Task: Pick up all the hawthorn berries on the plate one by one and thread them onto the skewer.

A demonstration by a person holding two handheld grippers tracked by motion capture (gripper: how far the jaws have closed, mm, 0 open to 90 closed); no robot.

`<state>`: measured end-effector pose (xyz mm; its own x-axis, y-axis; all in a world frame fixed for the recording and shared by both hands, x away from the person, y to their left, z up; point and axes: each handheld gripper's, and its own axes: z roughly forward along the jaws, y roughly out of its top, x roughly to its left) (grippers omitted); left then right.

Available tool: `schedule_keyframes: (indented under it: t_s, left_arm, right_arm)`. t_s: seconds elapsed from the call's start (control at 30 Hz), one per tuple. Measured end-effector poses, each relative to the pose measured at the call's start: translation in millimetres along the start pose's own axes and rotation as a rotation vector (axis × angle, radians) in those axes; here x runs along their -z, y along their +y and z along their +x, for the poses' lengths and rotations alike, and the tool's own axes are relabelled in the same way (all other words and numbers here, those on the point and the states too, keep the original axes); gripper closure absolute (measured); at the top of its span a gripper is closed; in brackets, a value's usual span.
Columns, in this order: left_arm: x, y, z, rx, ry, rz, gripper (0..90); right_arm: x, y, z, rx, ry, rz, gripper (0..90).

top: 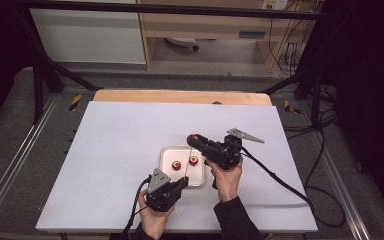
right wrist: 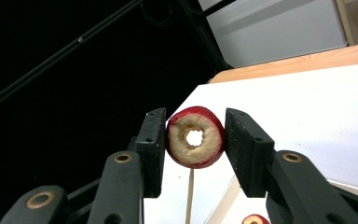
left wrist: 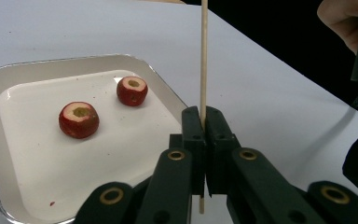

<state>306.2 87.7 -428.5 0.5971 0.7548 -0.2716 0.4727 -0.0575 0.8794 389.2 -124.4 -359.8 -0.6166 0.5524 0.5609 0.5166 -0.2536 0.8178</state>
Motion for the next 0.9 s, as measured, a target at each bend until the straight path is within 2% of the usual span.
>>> schedule_keyframes:
  t_s: [0.03,0.1,0.17,0.27,0.3,0.4,0.5,0.6,0.73,0.9]
  left_arm:
    - [-0.6,-0.5,-0.5,0.015,-0.009,0.000,88.4]
    - [-0.8,-0.9,-0.5,0.018,-0.009,-0.001,88.4]
    - [-1.5,-2.1,-1.3,0.046,-0.024,0.003,88.5]
    - [-0.6,-2.9,-0.9,0.059,-0.028,-0.008,88.4]
    - [0.2,-2.8,-1.6,0.040,-0.007,-0.018,88.5]
    - [0.0,-2.5,-6.2,0.028,-0.012,-0.018,88.5]
    - [-1.3,-2.2,-9.0,0.034,-0.008,-0.019,88.4]
    - [-1.0,-2.6,-8.1,0.058,-0.012,-0.020,88.5]
    - [-1.8,-2.5,-9.0,0.079,-0.026,-0.031,88.4]
    - [-0.5,2.1,-7.8,0.101,0.001,-0.040,88.1]
  right_arm:
    - [0.3,-0.5,0.7,0.002,-0.001,-0.005,60.3]
    - [0.6,-1.9,2.1,0.007,0.003,-0.014,60.3]
    - [0.9,-3.7,2.5,0.027,0.002,-0.019,60.2]
    - [2.3,-5.2,3.4,0.043,-0.005,-0.024,60.3]
    - [3.1,-5.5,3.2,0.050,-0.008,-0.028,60.3]
    - [3.0,-6.9,3.6,0.055,-0.008,-0.042,60.3]
    - [0.6,-10.4,4.2,0.046,-0.008,-0.049,60.3]
    - [-0.7,-12.5,4.2,0.049,-0.008,-0.053,60.3]
    - [0.7,-12.6,5.5,0.050,-0.010,-0.051,60.3]
    - [-3.9,-22.0,4.9,0.054,-0.010,-0.005,60.4]
